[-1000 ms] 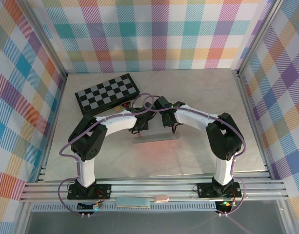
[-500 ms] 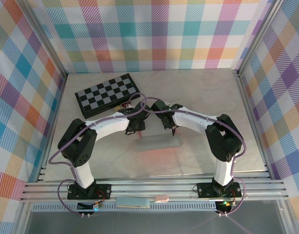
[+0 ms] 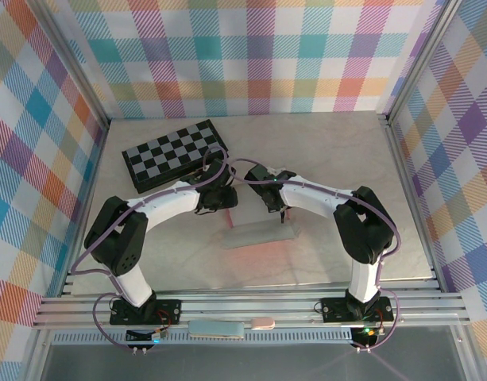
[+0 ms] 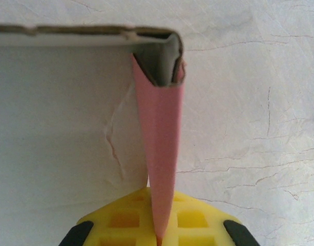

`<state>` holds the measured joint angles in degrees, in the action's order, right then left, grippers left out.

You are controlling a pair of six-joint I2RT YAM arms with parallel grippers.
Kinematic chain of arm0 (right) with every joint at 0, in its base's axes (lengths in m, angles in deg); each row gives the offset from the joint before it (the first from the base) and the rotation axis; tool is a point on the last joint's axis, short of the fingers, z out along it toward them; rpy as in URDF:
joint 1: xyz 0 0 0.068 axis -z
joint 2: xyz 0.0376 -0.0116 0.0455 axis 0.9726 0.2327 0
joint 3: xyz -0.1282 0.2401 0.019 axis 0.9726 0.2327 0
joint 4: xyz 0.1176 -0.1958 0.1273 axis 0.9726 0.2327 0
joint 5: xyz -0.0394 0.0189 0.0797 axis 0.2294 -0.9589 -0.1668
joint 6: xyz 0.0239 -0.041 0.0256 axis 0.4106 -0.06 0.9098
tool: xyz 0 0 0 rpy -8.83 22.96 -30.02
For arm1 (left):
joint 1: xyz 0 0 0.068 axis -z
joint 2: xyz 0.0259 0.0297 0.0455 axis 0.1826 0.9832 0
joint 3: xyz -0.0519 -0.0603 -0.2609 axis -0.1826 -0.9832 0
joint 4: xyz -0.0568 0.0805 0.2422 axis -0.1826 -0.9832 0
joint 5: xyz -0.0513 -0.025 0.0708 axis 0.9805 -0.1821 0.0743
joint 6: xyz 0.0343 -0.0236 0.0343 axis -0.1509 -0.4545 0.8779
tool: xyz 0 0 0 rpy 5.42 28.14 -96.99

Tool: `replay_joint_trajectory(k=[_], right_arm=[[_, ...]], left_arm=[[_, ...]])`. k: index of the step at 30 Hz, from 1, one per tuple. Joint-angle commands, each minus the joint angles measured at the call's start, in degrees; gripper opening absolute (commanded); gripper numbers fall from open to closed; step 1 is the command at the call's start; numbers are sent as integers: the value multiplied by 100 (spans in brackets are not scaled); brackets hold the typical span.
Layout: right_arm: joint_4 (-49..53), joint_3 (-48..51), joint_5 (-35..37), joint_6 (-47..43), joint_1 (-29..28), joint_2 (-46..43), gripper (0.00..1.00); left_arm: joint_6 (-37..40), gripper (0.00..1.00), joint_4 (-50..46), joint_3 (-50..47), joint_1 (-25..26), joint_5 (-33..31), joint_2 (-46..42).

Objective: Fold the paper box

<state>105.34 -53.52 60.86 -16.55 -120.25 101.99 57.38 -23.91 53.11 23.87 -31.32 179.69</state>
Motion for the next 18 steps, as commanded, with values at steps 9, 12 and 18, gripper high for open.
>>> replay_joint_trajectory(k=[9, 12, 18], right_arm=[[292, 6, 100, 111, -42, -43, 0], [425, -49, 141, 172, -42, 28, 0], [876, -237, 397, 468, -42, 223, 0]], left_arm=[[215, 13, -48, 85, 46, -185, 500], [191, 0, -225, 167, 141, -434, 562], [3, 0, -507, 246, 300, -894, 536]])
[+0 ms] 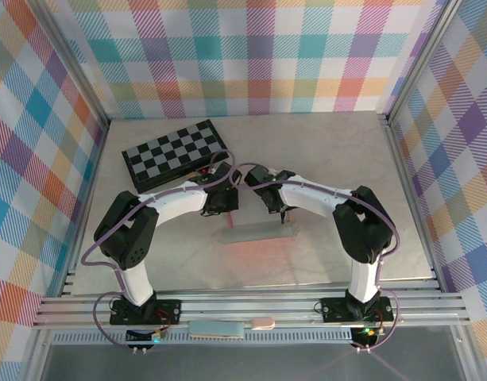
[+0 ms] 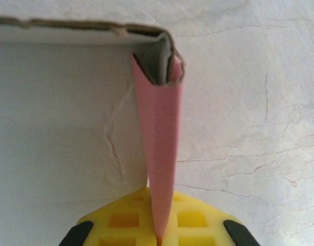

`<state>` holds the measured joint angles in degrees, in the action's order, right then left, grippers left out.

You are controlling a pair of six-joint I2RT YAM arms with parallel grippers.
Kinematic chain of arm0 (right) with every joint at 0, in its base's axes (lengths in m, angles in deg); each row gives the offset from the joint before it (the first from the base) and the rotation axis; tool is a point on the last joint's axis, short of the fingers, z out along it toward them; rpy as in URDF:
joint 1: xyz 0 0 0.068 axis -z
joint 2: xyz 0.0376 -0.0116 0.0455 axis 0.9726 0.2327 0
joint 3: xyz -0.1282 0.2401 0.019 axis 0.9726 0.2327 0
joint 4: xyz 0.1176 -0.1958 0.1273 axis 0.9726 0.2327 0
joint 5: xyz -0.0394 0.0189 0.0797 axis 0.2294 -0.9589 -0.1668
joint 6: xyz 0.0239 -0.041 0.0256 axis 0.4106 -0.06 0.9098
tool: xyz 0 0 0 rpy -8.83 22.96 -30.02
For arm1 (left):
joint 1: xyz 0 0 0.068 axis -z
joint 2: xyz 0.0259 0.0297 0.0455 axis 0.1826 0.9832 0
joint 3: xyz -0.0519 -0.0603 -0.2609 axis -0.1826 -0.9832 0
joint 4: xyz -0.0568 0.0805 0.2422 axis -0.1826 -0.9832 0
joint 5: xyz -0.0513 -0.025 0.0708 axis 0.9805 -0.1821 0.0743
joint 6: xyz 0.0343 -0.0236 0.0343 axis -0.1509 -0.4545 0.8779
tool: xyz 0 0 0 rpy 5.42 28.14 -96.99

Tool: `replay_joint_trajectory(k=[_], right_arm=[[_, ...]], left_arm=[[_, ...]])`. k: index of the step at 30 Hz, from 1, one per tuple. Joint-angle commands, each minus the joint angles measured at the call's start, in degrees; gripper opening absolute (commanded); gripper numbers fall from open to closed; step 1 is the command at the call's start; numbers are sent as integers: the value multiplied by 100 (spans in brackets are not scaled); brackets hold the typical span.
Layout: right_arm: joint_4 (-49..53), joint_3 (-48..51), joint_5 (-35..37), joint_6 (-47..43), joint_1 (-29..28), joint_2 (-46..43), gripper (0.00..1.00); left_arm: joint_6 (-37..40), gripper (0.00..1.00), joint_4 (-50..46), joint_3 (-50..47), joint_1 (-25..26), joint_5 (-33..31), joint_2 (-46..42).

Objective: Fold the paper box

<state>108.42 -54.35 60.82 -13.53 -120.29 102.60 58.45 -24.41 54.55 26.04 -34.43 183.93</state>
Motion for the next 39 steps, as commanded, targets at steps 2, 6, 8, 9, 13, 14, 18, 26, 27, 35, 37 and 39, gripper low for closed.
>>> replay_joint_trajectory(k=[2, 6, 8, 9, 13, 14, 18, 26, 27, 35, 37, 39], right_arm=[[570, -160, 404, 171, -37, 157, 0], [561, -169, 379, 172, -37, 152, 0], [552, -173, 346, 164, -37, 171, 0], [560, -177, 331, 181, -37, 189, 0], [600, -194, 290, 252, -31, 248, 0], [621, -203, 283, 268, -29, 270, 0], [678, -254, 107, 316, 42, 339, 0], [815, -259, -144, 549, 324, 327, 0], [816, -241, -181, 556, 368, 314, 0], [1229, -445, -368, 821, 715, 410, 0], [1343, -502, -471, 956, 822, 451, 0], [1460, -524, -700, 1152, 994, 468, 0]], left_arm=[[-139, 1, -514, 159, 115, -539, 96], [-241, 36, -585, 252, 124, -454, -102], [-297, 44, -644, 342, 127, -323, -241], [-312, 46, -662, 386, 120, -245, -283], [-474, 49, -842, 535, 124, 32, -432], [-528, 49, -866, 543, 124, 56, -483], [-667, 50, -917, 617, 108, 227, -674], [-923, 51, -1287, 987, -183, 321, -818], [-935, 51, -1360, 1065, -228, 329, -822], [-1059, 53, -2235, 1783, -531, 105, -626], [-1069, 53, -2424, 2045, -594, 66, -561], [-1098, 53, -2611, 2278, -656, 57, -527]])
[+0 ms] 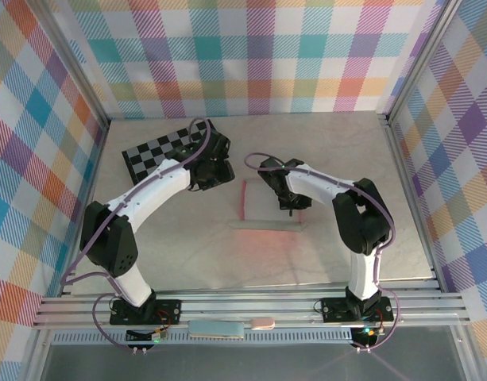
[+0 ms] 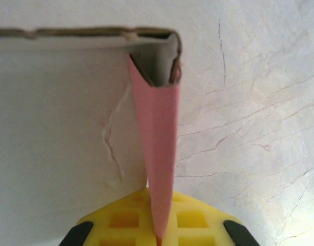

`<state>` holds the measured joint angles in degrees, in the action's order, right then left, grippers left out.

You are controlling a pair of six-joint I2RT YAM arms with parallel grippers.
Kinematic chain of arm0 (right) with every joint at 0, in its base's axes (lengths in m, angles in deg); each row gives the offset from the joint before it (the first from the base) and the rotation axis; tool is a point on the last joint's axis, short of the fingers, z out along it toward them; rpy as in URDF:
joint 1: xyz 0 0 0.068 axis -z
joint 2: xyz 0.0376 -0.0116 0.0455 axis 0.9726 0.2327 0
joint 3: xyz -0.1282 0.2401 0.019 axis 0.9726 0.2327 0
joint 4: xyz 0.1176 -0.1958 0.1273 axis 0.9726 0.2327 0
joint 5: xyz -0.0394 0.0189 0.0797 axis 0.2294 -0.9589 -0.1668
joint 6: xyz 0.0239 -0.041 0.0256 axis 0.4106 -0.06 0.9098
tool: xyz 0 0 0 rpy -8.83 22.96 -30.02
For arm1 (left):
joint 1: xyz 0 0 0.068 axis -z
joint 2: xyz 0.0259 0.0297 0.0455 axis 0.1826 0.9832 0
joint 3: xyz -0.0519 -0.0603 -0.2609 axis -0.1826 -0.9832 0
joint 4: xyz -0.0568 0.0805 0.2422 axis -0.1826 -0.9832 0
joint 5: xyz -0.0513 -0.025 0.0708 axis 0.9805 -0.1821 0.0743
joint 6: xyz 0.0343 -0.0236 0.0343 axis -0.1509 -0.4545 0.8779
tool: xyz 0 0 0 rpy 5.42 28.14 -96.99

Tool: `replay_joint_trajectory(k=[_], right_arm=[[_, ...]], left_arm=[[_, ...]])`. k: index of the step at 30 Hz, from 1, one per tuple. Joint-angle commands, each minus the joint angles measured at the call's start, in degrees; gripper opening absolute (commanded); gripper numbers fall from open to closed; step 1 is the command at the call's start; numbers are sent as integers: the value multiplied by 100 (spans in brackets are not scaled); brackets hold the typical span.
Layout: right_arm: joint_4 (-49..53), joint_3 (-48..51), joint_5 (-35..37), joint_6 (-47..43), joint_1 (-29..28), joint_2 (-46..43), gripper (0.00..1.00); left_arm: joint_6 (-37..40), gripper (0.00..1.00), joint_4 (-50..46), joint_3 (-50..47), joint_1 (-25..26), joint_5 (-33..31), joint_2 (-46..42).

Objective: Fold the paper box

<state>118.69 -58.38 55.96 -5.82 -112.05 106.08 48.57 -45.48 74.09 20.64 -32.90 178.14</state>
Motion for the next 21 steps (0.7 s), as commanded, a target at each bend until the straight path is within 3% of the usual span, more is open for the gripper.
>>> replay_joint_trajectory(k=[1, 6, 16, 21], right_arm=[[473, -131, -356, 488, 295, 117, 0], [1001, -469, -957, 1255, 805, 207, 0], [2201, -1246, -2196, 4561, 1411, 561, 0], [2366, -1635, -3005, 5717, 1495, 877, 0]], left_arm=[[-123, 53, -509, 372, -151, -68, 28], [-185, 53, -624, 520, -224, 5, -195], [-242, 52, -952, 484, -224, -133, -759], [-223, 51, -1076, 324, -224, -207, -1058]])
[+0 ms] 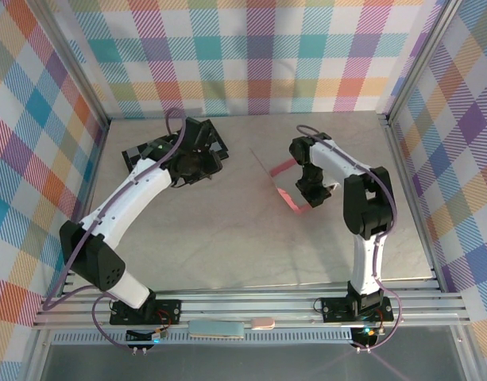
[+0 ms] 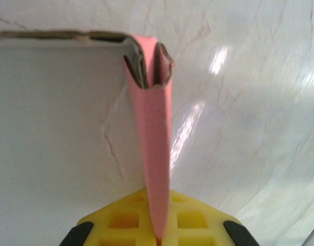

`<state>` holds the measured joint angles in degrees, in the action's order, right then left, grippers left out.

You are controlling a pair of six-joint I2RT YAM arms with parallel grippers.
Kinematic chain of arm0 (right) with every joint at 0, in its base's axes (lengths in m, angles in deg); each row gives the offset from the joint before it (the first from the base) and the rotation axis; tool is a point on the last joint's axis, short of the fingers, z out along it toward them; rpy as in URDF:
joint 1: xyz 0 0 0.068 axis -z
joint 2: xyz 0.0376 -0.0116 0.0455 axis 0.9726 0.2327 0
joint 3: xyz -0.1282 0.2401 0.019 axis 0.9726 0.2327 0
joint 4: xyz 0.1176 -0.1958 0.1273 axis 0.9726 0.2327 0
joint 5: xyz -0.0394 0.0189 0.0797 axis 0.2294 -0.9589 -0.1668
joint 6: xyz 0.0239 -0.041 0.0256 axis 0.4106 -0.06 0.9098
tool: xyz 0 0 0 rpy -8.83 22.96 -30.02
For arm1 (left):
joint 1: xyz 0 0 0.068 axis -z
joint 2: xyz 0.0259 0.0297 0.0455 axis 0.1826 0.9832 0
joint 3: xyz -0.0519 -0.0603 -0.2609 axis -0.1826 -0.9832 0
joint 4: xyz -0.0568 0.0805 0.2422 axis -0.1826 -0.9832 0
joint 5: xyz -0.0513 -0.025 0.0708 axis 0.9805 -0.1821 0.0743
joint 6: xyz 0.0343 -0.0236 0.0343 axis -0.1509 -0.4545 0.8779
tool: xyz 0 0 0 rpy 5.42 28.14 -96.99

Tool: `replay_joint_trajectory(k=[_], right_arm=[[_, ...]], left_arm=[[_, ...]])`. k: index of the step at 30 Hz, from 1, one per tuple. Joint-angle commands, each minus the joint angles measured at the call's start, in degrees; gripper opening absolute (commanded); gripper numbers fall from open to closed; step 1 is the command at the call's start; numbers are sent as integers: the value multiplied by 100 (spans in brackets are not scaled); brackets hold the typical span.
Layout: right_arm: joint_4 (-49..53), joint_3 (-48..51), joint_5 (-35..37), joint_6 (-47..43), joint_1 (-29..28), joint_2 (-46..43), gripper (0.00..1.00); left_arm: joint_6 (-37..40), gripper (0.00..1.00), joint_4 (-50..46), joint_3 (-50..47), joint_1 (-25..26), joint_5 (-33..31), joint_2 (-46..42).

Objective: Fold the paper box

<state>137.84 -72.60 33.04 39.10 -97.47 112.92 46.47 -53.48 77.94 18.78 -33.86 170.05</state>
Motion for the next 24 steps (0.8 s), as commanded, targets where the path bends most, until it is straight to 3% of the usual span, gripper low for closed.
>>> replay_joint_trajectory(k=[1, 10, 16, 21, 24], right_arm=[[380, -222, -937, 1413, 40, 265, 0], [-272, 331, -2692, 3640, -89, 400, 0], [-1091, 693, -3051, 4928, -414, 345, 0], [-1309, 612, -2858, 4859, -465, 302, 35], [-1240, 499, -2510, 4651, -441, 145, 50]], left_arm=[[-11, 52, -295, -117, -38, -113, -316], [97, 51, -392, -417, -29, -90, -671], [269, 50, -361, -543, -30, 52, -765], [429, 50, -325, -604, -30, 217, -806], [484, 50, -248, -681, -30, 346, -814]])
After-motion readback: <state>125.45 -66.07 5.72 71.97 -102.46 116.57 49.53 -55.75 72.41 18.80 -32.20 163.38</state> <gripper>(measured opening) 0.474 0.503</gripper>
